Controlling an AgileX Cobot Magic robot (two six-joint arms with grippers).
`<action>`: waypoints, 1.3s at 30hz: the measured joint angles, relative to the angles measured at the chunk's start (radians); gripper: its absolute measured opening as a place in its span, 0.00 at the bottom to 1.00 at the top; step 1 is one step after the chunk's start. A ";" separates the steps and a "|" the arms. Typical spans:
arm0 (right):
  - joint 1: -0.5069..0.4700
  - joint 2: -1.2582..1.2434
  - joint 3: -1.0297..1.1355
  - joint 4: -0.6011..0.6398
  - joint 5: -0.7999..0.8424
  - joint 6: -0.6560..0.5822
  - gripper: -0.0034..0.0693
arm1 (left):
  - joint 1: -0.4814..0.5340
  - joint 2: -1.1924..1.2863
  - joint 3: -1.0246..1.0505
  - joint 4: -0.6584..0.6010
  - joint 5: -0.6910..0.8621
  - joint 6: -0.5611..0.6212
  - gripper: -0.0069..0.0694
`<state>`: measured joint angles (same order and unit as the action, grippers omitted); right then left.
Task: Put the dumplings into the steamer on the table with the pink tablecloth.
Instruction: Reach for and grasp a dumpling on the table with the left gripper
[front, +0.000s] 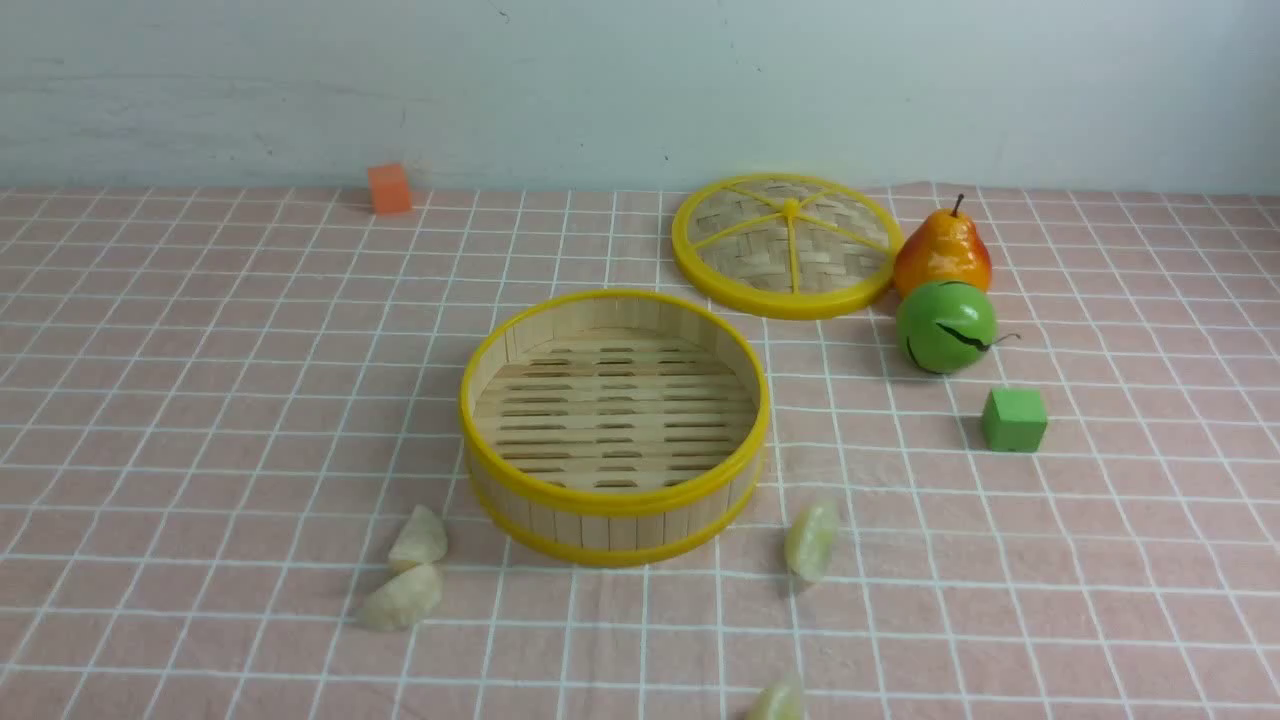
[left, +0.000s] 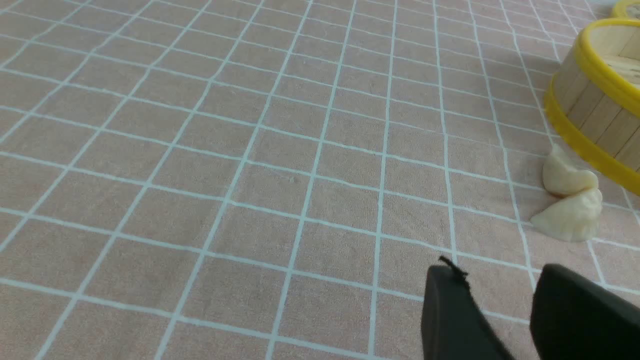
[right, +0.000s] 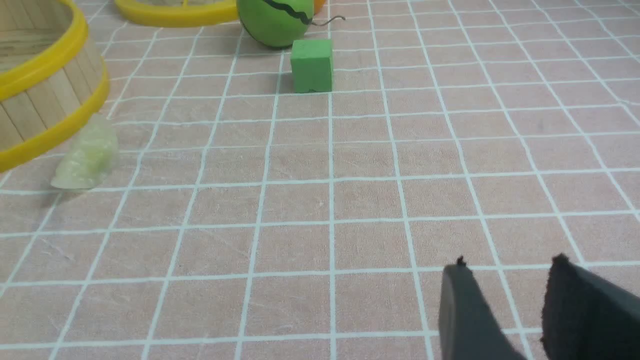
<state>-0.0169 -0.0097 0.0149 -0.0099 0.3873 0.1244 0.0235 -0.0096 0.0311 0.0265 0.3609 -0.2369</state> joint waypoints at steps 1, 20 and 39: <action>0.000 0.000 0.000 0.000 0.000 0.000 0.38 | 0.000 0.000 0.000 0.000 0.000 0.000 0.40; 0.000 0.000 0.000 0.000 0.000 0.000 0.38 | 0.000 0.000 0.000 0.000 0.000 0.000 0.40; 0.000 0.000 0.000 -0.061 0.000 0.000 0.38 | 0.000 0.000 0.000 0.000 0.000 0.000 0.40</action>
<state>-0.0169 -0.0097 0.0149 -0.0713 0.3873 0.1244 0.0235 -0.0096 0.0311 0.0265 0.3609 -0.2369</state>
